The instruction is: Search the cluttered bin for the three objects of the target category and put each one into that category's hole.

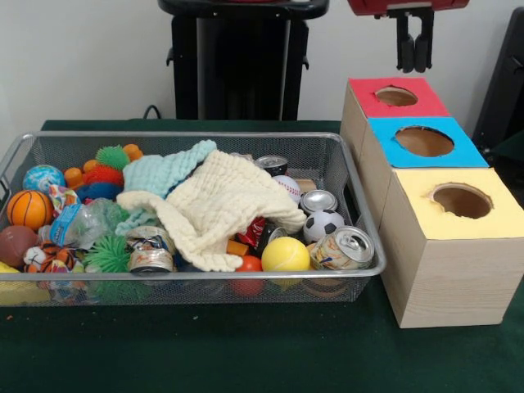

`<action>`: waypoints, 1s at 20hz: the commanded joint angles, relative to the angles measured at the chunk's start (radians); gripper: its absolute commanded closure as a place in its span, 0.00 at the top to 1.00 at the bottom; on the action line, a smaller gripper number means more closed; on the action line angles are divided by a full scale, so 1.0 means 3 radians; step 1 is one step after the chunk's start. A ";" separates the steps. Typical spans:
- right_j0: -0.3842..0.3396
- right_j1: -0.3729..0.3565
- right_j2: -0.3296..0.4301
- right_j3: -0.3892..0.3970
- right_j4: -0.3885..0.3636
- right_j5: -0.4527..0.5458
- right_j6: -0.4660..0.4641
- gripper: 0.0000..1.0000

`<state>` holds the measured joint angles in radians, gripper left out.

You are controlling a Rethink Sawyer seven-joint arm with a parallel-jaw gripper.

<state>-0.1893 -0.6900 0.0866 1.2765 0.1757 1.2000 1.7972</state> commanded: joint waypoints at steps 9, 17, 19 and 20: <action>-0.0595 -0.0248 0.0525 0.1118 -0.0093 -0.0378 -0.0798 0.00; -0.0842 -0.0226 0.0641 0.0917 -0.0923 -0.0279 -0.1323 0.00; -0.0907 -0.0211 0.0706 0.0887 -0.1044 -0.0256 -0.1341 0.00; -0.0920 -0.0213 0.0720 0.0867 -0.1112 -0.0231 -0.1336 0.00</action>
<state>-0.4231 -0.7911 0.1948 1.4883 -0.0265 1.0478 1.7585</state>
